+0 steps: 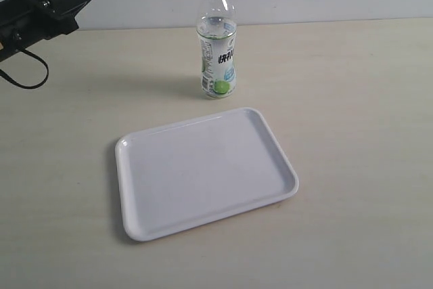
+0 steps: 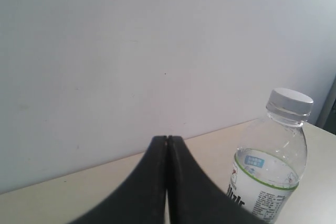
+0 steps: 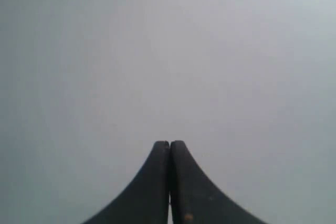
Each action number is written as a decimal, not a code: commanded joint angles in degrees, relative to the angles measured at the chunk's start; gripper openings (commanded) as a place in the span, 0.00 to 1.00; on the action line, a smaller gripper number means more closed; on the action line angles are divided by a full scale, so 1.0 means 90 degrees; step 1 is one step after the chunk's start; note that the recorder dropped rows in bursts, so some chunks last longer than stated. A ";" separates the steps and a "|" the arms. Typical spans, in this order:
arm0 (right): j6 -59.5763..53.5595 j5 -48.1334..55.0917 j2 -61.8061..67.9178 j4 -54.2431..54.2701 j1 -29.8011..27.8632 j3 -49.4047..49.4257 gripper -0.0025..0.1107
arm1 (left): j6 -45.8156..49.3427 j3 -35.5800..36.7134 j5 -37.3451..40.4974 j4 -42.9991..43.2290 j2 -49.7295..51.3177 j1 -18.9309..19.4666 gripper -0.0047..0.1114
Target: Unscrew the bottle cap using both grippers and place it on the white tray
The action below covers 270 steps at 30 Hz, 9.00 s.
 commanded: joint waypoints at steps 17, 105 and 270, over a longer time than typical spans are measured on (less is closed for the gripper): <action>-0.6471 0.3897 0.7563 0.3447 -0.0517 -0.5190 0.02 | -0.0151 -0.0009 -0.0032 0.0008 -0.0065 -0.0021 0.04; -0.1296 -0.3423 1.3693 -0.5622 0.0155 -0.5596 0.66 | -0.0007 -0.0009 0.0205 0.0351 -0.0065 -0.0021 0.04; -0.0217 -0.2532 1.5079 -0.4673 0.1889 -0.8087 0.75 | 0.0052 -0.0009 0.0274 0.0347 -0.0065 -0.0021 0.04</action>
